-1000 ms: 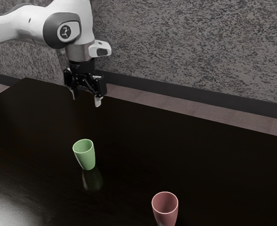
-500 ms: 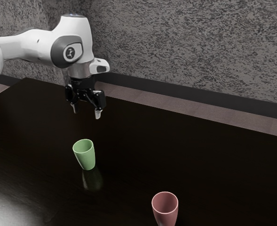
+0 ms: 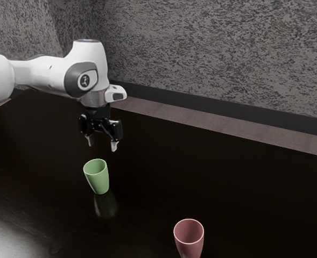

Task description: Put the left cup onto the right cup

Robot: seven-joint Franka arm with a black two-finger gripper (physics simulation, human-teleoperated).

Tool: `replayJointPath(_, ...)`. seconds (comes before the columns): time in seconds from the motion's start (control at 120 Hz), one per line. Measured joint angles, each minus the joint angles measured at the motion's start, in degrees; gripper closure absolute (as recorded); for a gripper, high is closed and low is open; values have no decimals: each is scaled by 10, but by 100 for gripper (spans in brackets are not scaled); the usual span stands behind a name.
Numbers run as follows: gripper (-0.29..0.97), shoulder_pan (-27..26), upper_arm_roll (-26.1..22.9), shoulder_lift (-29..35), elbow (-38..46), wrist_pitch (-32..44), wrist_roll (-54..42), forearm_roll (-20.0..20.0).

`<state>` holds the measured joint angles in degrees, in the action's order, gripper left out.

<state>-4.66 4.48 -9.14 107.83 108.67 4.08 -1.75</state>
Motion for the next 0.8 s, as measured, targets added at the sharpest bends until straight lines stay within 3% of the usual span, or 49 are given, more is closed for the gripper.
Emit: replayJointPath(0.8, 15, 2, 1, 3, 88, 66, 5, -45)
